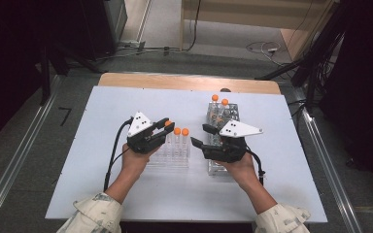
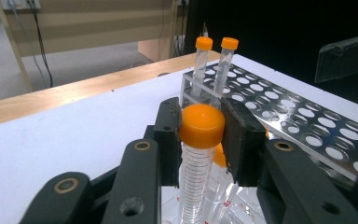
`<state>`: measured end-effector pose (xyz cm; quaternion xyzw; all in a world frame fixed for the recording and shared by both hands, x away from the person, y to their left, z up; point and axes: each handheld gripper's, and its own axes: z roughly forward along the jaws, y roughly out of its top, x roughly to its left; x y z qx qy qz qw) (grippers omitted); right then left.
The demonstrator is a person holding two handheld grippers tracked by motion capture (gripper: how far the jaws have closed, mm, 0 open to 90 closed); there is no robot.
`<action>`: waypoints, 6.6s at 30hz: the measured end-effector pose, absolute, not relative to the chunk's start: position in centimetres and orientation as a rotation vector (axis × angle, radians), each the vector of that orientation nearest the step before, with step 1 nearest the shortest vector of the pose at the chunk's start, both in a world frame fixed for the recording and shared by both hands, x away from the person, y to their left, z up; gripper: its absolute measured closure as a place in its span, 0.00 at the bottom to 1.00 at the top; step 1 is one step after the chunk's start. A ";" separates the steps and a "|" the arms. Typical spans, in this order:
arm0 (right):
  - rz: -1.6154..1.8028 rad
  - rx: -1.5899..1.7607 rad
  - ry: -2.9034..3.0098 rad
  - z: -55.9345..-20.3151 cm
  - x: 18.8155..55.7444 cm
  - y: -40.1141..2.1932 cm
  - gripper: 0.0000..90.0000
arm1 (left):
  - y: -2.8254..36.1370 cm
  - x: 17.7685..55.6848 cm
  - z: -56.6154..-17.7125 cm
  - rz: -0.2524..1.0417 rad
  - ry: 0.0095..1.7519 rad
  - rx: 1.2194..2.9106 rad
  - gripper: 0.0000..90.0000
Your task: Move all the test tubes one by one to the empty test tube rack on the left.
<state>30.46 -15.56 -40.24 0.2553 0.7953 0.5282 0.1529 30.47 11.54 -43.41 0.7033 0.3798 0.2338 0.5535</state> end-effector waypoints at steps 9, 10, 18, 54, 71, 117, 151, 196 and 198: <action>1.514 0.739 2.280 -40.3 30.5 -15.6 0.40 | 11.6 30.4 -43.4 0.535 0.906 1.640 0.66; 1.512 0.736 2.277 -40.3 30.6 -15.7 0.40 | 11.7 30.4 -43.4 0.531 0.908 1.629 0.64; 1.501 0.787 2.232 -40.2 31.3 -16.7 0.38 | 12.4 30.5 -43.0 0.480 0.957 1.575 0.39; 1.333 1.024 2.069 -44.1 41.7 -22.1 0.52 | 13.0 30.3 -42.9 0.519 1.012 1.542 0.28; 1.410 1.011 2.142 -45.7 43.6 -22.5 0.64 | 13.2 30.3 -42.9 0.523 1.018 1.532 0.28; 1.467 0.876 2.037 -42.7 43.2 -22.4 0.80 | 13.1 30.3 -42.9 0.515 1.020 1.537 0.30; 1.601 0.698 2.195 -39.2 33.7 -19.4 0.80 | 12.0 29.0 -41.5 0.511 0.928 1.548 0.31; 1.655 0.523 2.409 -40.5 29.9 -14.7 0.80 | 8.9 26.6 -39.2 0.350 0.676 1.636 0.47; 1.654 0.515 2.415 -40.5 29.8 -14.5 0.80 | 8.9 26.6 -39.2 0.350 0.676 1.640 0.49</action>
